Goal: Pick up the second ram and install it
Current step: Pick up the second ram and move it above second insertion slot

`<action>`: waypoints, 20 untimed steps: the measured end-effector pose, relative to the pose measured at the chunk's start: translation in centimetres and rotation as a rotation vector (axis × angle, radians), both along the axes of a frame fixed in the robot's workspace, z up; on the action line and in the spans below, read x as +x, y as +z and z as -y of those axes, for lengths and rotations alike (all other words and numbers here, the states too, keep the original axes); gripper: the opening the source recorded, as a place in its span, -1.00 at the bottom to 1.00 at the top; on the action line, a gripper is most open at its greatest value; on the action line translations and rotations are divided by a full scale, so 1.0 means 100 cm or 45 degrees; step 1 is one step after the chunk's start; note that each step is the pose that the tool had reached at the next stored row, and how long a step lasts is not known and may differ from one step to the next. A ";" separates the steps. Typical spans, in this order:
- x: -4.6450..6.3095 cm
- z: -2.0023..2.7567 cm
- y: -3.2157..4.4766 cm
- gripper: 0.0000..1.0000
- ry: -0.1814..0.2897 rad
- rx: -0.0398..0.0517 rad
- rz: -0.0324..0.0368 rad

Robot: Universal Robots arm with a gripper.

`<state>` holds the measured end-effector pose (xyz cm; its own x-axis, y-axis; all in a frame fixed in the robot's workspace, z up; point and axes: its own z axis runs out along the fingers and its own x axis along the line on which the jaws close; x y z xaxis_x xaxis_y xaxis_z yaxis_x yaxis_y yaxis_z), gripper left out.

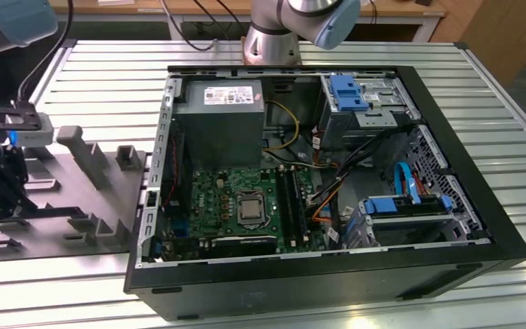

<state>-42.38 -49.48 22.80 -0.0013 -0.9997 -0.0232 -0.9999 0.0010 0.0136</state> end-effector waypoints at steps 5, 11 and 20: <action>0.000 0.0000 0.0138 -0.77 0.000 0.000 0.0000; 0.000 0.0000 0.0298 -0.77 0.000 0.002 -0.0001; 0.000 0.0000 0.0596 -0.77 0.000 0.004 -0.0001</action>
<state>-42.38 -49.48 28.76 -0.0014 -0.9996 -0.0267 -0.9999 0.0010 0.0137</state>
